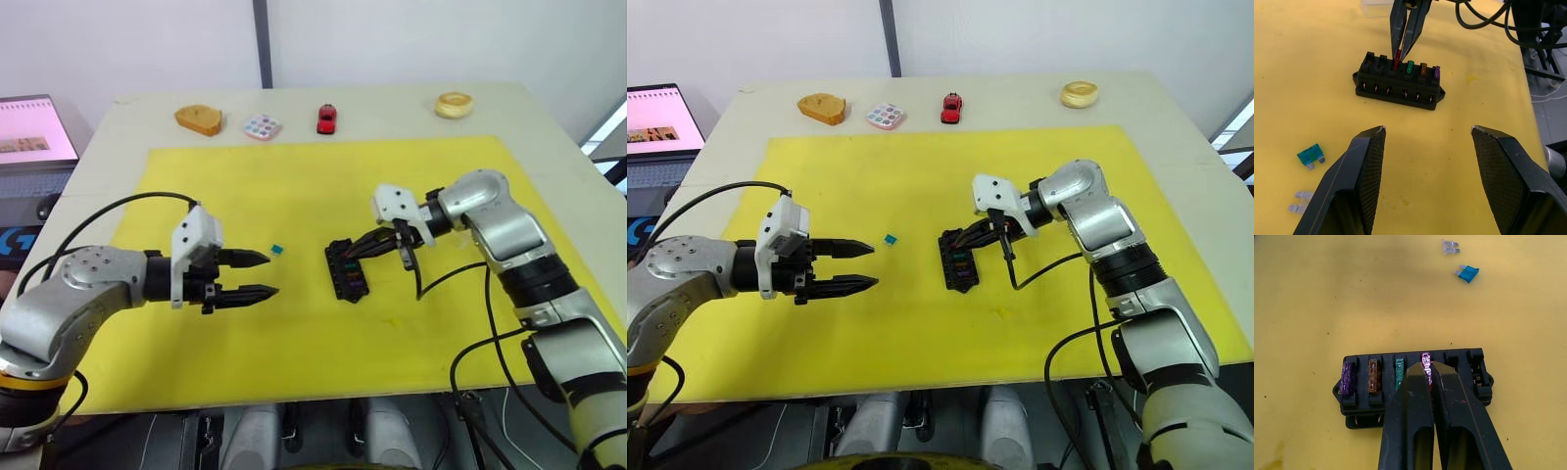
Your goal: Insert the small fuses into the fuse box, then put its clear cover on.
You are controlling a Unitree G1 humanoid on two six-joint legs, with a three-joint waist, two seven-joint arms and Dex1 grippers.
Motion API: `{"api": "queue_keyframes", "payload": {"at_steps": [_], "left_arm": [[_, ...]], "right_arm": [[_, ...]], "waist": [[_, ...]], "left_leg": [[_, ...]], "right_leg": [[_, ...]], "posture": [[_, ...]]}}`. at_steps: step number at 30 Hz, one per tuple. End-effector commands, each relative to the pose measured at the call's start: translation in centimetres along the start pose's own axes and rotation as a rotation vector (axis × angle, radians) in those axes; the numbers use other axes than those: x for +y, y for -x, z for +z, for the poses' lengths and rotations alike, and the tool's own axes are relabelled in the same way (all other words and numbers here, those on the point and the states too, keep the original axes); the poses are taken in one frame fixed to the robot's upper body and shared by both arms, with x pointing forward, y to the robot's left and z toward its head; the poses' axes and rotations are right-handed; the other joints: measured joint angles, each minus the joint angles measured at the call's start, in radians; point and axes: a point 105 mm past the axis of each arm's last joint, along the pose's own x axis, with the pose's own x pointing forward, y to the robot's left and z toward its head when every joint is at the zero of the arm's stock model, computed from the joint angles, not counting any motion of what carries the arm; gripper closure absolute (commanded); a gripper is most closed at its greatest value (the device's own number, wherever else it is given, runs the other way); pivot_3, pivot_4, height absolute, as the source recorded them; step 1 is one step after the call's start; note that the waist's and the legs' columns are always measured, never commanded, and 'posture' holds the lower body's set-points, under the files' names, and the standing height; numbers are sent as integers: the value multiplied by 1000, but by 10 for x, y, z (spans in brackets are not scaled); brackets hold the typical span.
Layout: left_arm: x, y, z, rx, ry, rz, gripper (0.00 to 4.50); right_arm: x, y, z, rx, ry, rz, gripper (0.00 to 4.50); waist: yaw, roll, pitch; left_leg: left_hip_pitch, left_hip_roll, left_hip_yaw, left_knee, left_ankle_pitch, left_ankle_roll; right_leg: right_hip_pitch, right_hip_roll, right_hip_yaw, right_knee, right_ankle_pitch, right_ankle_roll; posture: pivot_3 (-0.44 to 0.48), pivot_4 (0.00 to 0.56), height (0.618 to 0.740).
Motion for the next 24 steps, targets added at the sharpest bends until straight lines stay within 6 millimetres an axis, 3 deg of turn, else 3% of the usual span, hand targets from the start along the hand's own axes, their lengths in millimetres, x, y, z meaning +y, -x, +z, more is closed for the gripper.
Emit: {"api": "queue_keyframes", "payload": {"at_steps": [1,16,24], "left_arm": [[-3,1,9,-28,-24,-2,1593],[0,3,8,-42,-10,10,1593],[0,3,7,-47,-5,15,1593]], "right_arm": [[1,0,10,-6,42,6,4500],[-1,-11,-9,85,19,-8,4500],[-7,-7,3,33,-3,-19,4500]], "waist": [[0,0,0],[-1,0,0],[-2,0,0]], "left_leg": [[0,0,0,0,0,0],[4,1,0,0,0,-1],[8,1,0,0,0,-1]], "right_leg": [[0,0,0,0,0,0],[4,1,0,0,0,0],[7,1,0,0,0,0]], "posture": [[0,150,740],[0,150,740],[0,150,740]]}}
